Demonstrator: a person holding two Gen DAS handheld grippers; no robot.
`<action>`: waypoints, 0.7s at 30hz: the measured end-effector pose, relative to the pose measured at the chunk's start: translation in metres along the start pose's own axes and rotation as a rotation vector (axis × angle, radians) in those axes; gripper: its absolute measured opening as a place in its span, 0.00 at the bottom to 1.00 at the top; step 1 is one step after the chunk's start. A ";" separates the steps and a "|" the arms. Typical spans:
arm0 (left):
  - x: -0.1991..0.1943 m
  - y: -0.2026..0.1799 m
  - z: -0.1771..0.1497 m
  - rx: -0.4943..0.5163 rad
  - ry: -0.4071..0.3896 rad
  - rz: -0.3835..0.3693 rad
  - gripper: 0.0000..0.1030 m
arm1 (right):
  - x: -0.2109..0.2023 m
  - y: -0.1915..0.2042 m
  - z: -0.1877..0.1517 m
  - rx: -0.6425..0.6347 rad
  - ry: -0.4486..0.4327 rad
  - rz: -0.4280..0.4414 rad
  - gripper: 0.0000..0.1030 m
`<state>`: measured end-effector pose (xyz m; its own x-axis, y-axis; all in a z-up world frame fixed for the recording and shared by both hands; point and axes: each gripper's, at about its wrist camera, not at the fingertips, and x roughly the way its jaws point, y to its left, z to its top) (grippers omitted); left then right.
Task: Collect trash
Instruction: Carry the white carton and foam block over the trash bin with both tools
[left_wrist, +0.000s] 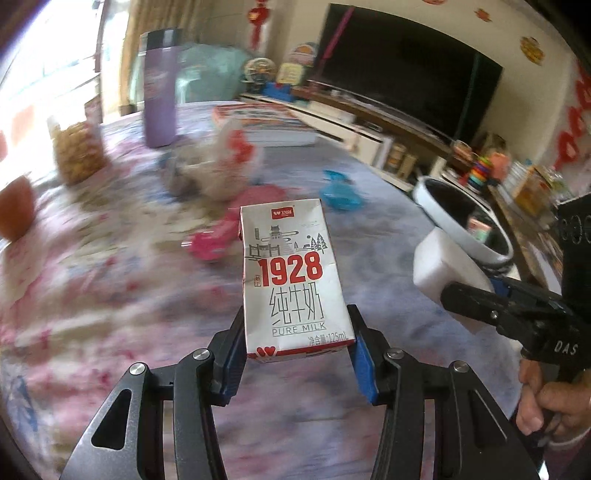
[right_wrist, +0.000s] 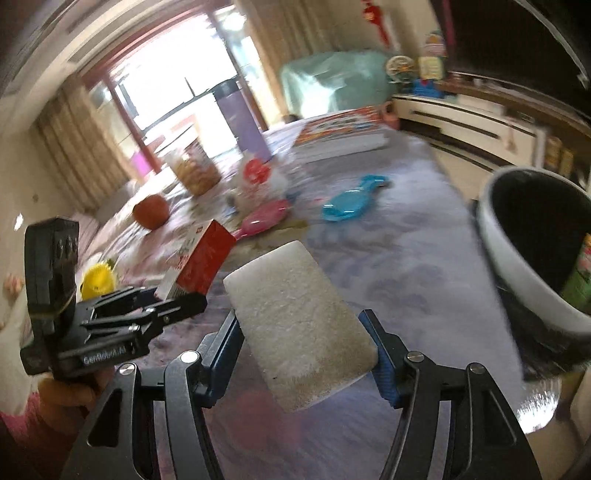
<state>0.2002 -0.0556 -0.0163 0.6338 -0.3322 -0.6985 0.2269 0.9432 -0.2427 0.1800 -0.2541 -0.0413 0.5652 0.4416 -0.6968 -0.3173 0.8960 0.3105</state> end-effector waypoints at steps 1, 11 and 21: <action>0.001 -0.005 0.001 0.009 0.003 -0.012 0.47 | -0.004 -0.005 -0.001 0.016 0.000 0.004 0.62; 0.017 -0.050 0.013 0.092 0.021 -0.078 0.46 | -0.045 -0.043 -0.009 0.092 -0.064 -0.056 0.62; 0.037 -0.091 0.025 0.169 0.038 -0.128 0.46 | -0.084 -0.086 -0.009 0.187 -0.141 -0.111 0.62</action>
<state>0.2212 -0.1537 -0.0030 0.5642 -0.4462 -0.6947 0.4265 0.8779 -0.2175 0.1534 -0.3686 -0.0155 0.6937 0.3305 -0.6399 -0.1088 0.9264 0.3605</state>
